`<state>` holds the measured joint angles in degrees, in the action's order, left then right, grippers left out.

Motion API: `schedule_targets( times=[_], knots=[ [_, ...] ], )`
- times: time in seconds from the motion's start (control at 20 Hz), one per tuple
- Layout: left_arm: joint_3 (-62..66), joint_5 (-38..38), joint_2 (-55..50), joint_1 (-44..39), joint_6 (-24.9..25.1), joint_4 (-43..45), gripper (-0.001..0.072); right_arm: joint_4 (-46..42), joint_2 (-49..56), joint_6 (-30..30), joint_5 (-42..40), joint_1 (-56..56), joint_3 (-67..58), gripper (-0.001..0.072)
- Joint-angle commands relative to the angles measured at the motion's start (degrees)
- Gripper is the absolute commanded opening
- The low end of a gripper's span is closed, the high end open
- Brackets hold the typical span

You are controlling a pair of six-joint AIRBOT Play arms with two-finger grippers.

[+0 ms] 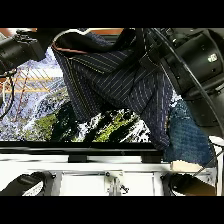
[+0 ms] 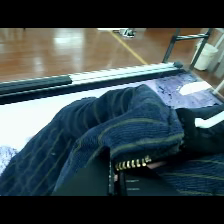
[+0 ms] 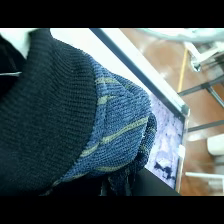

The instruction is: Fold the shirts.

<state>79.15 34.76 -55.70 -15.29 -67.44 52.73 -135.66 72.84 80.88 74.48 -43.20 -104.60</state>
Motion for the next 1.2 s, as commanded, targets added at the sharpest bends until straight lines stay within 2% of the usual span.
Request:
schedule_targets(
  times=[0.0,0.25,0.4,0.55,0.8,1.15],
  knots=[
    [0.04,-0.63,0.20,-0.81,-0.79,0.09,0.0059,-1.11,0.15,1.18,0.35,-0.11,-0.02,0.0109],
    [0.07,1.01,2.45,3.80,-0.81,6.69,0.0059,-2.67,0.15,2.08,1.84,-0.07,-0.02,0.0109],
    [0.04,6.56,5.16,6.97,-3.74,6.45,0.0059,-4.39,0.15,2.73,1.68,-0.07,-0.02,0.0109],
    [0.04,7.80,5.53,2.64,-5.33,0.00,0.0059,-4.52,0.76,3.37,1.68,-0.07,-0.02,0.0109],
    [0.00,-0.50,3.67,-8.55,-5.97,-0.07,0.0058,-4.50,2.36,5.60,1.62,-0.11,-0.02,0.0108],
    [0.04,-8.44,-8.24,-10.58,-6.82,0.76,0.0057,-4.28,0.24,10.73,3.13,-3.67,-0.04,0.0109]
  ],
)
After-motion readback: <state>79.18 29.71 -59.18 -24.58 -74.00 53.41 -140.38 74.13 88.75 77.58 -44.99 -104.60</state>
